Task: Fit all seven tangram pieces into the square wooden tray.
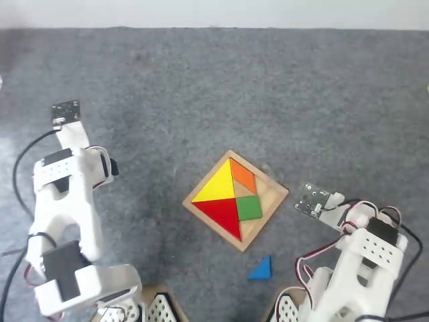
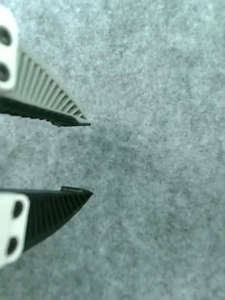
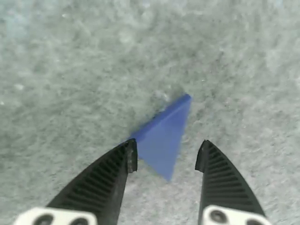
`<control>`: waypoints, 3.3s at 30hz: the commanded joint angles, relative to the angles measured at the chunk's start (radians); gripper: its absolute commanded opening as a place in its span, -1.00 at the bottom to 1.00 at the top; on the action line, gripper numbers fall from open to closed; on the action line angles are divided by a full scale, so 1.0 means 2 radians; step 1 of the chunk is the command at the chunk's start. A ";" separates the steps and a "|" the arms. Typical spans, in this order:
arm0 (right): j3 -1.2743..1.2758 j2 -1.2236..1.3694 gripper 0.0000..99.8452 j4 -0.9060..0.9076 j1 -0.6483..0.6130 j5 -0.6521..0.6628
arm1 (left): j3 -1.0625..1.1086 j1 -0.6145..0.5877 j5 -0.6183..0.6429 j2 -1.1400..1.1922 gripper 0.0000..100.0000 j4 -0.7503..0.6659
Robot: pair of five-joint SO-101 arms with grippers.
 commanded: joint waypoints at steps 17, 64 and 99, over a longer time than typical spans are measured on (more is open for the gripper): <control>-0.195 0.252 -0.61 0.037 0.026 -0.016 | -0.001 0.003 0.003 -0.018 -0.59 -0.014; -0.196 0.272 -0.59 0.066 0.044 -0.016 | -0.002 0.002 0.002 -0.017 -0.59 -0.016; -0.074 0.177 -0.92 0.026 0.046 0.005 | -0.001 0.002 0.002 -0.017 -0.59 -0.016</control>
